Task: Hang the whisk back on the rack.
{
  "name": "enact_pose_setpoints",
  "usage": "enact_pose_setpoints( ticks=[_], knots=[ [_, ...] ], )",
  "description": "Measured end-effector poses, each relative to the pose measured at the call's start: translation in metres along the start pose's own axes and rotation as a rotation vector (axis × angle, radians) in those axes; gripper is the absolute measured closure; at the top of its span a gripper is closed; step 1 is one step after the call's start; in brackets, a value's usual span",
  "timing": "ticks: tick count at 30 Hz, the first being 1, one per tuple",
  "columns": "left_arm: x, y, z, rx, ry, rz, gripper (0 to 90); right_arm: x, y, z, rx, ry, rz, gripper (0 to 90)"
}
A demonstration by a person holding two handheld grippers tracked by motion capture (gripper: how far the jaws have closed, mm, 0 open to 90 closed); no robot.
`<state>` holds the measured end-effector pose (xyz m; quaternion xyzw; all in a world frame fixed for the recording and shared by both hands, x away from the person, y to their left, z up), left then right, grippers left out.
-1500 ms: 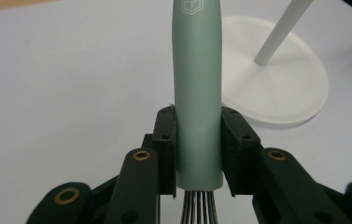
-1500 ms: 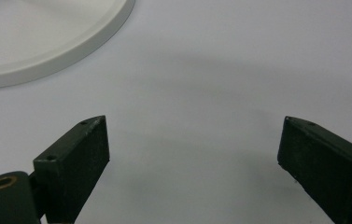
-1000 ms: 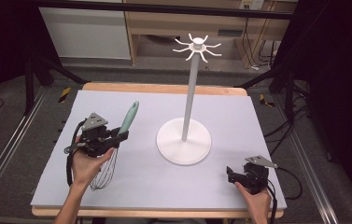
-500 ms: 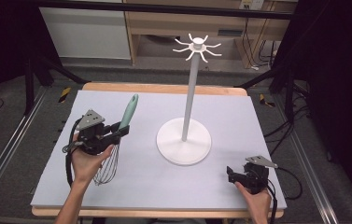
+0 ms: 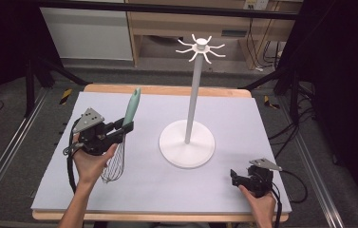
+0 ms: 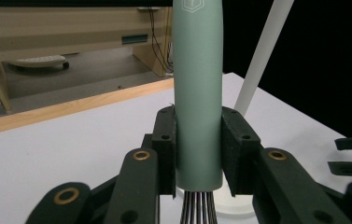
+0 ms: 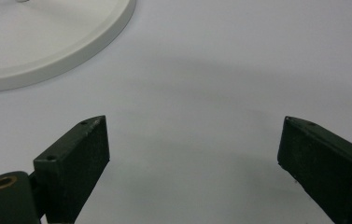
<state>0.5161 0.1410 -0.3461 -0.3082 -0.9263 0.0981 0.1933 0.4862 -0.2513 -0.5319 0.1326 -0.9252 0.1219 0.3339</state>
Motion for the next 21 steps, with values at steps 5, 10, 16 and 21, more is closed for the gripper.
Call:
enact_pose_setpoints(
  ticks=[5,10,16,21],
  knots=[
    [0.003,-0.005,-0.007,-0.007,-0.033,0.012,68.8,0.000,0.000,0.000,-0.001,0.000,-0.002,9.5],
    [0.005,-0.013,-0.015,-0.009,-0.060,0.031,68.8,0.000,0.001,0.000,-0.002,-0.001,-0.003,9.5],
    [0.007,-0.022,-0.024,-0.025,-0.082,0.053,68.8,0.000,0.000,0.000,-0.004,-0.002,-0.003,9.5],
    [0.007,-0.030,-0.030,-0.037,-0.098,0.069,68.8,-0.001,0.001,0.000,0.003,0.000,-0.002,9.5]
  ],
)
Point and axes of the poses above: each handheld gripper's, and its own axes: x roughly backward along the jaws, z roughly out of its underside, y roughly to its left, the point moved 9 cm from there along -x, roughly forward along the jaws, and after that the axes turned 12 degrees about x, right-handed, at the moved point
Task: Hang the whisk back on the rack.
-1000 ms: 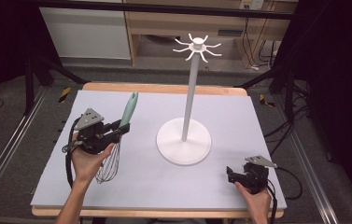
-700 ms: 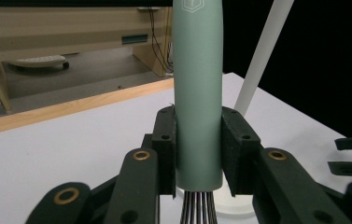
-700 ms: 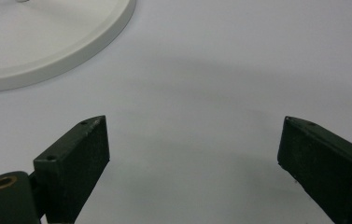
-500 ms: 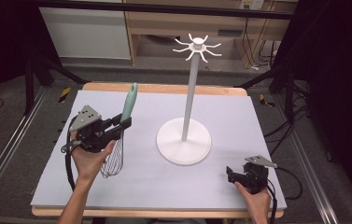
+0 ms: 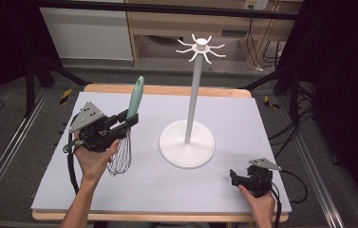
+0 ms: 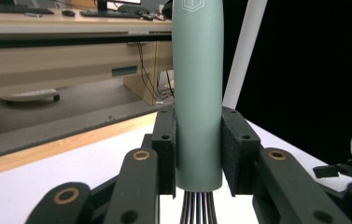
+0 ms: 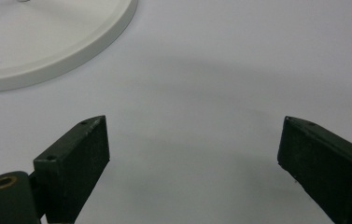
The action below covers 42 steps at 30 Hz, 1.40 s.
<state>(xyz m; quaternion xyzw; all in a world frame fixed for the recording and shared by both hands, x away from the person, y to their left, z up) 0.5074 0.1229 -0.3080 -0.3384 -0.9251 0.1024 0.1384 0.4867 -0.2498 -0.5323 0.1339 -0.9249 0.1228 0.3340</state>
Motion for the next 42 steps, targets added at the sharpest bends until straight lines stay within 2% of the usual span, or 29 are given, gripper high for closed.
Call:
enact_pose_setpoints(
  ticks=[2,7,32,42],
  knots=[
    [-0.001,-0.003,-0.003,-0.004,-0.008,0.005,68.8,0.000,0.001,0.000,-0.012,0.003,-0.002,9.5],
    [-0.003,-0.009,-0.009,-0.010,-0.024,0.018,68.8,0.000,0.000,0.000,-0.004,-0.001,-0.001,9.5],
    [-0.019,-0.045,-0.035,-0.052,-0.053,0.074,68.8,0.000,0.000,0.000,-0.012,0.000,-0.004,9.5],
    [-0.026,-0.049,-0.052,-0.062,-0.065,0.079,68.8,0.001,-0.001,0.000,-0.016,0.000,-0.002,9.5]
  ],
)
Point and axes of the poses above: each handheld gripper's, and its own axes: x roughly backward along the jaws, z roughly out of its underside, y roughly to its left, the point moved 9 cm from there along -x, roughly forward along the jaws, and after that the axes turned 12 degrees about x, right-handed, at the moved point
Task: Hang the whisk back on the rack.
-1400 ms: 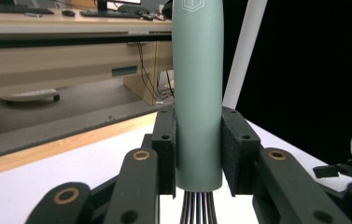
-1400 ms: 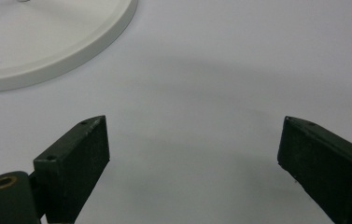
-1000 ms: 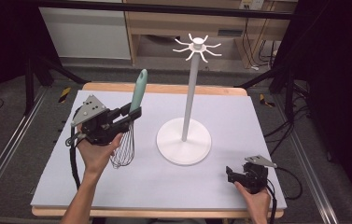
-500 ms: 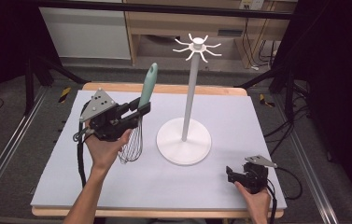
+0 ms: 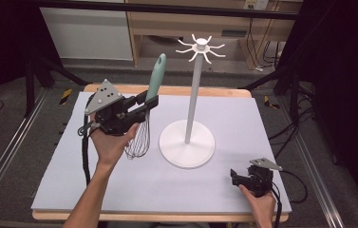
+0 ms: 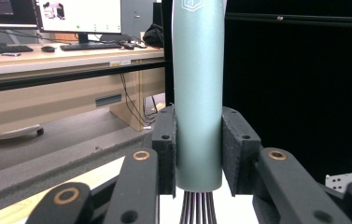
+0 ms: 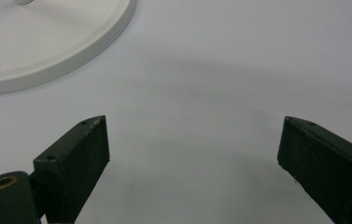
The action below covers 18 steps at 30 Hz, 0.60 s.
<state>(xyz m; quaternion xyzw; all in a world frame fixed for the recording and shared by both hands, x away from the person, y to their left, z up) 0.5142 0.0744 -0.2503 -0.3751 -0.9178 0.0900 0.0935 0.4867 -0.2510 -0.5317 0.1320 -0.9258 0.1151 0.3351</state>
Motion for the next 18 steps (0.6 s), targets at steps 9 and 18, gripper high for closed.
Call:
enact_pose_setpoints(
  ticks=[9,18],
  knots=[
    [-0.010,0.001,-0.010,-0.009,0.003,0.010,68.8,0.000,0.000,0.000,-0.002,0.000,-0.002,9.5],
    [-0.015,-0.011,-0.011,-0.014,-0.005,0.031,68.8,0.000,0.000,0.000,-0.003,-0.001,-0.003,9.5]
  ],
)
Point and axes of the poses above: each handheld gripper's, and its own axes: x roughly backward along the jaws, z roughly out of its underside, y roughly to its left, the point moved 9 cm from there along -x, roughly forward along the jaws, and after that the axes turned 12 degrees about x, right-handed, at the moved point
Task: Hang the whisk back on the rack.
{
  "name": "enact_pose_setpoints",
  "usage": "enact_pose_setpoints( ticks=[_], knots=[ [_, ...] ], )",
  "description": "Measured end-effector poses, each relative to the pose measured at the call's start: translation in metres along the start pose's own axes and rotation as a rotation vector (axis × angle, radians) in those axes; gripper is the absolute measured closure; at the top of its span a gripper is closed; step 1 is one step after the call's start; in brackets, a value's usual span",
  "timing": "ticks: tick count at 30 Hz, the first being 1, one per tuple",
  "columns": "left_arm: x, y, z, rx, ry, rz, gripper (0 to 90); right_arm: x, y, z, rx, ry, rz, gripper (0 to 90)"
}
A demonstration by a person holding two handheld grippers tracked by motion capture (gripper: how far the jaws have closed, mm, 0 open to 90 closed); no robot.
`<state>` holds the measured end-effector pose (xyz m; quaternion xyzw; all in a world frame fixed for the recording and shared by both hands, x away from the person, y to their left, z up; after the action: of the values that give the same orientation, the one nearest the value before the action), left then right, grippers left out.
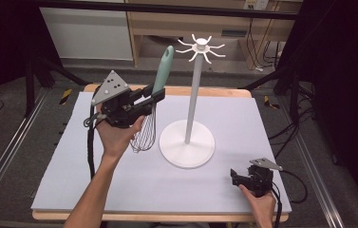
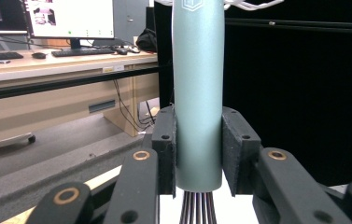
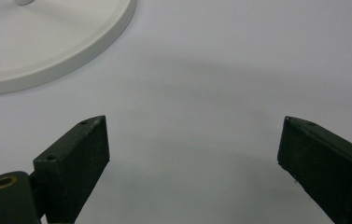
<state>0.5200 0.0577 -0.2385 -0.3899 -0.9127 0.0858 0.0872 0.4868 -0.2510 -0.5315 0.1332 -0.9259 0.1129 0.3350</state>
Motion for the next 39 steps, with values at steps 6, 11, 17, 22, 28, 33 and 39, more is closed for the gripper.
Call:
enact_pose_setpoints(
  ticks=[6,11,17,22,28,33,39],
  knots=[
    [-0.004,0.001,-0.002,-0.004,0.000,-0.009,68.8,0.000,0.000,0.000,-0.001,0.001,0.001,9.5],
    [-0.007,0.008,-0.003,0.016,0.000,-0.007,68.8,0.000,-0.001,0.000,0.006,0.001,-0.001,9.5],
    [-0.011,0.010,-0.003,0.014,0.006,0.000,68.8,0.000,0.000,0.000,0.001,0.001,0.000,9.5],
    [-0.015,0.011,-0.002,0.010,0.014,0.002,68.8,0.000,0.000,0.000,0.000,0.002,-0.001,9.5],
    [-0.019,0.015,0.000,0.007,0.030,-0.011,68.8,0.000,0.000,0.000,-0.002,0.001,-0.002,9.5],
    [-0.022,0.015,0.001,0.009,0.034,-0.003,68.8,0.000,-0.001,0.000,0.005,0.000,-0.001,9.5],
    [-0.027,0.016,0.001,0.009,0.044,-0.006,68.8,0.000,-0.001,0.000,-0.004,0.001,0.000,9.5]
  ],
)
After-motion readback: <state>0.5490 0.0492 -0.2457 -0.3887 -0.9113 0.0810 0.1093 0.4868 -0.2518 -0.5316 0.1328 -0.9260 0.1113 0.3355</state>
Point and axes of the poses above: each handheld gripper's, and its own axes: x roughly backward along the jaws, z roughly out of its underside, y roughly to its left, the point moved 9 cm from there along -x, roughly forward along the jaws, and after that the axes turned 12 degrees about x, right-handed, at the moved point
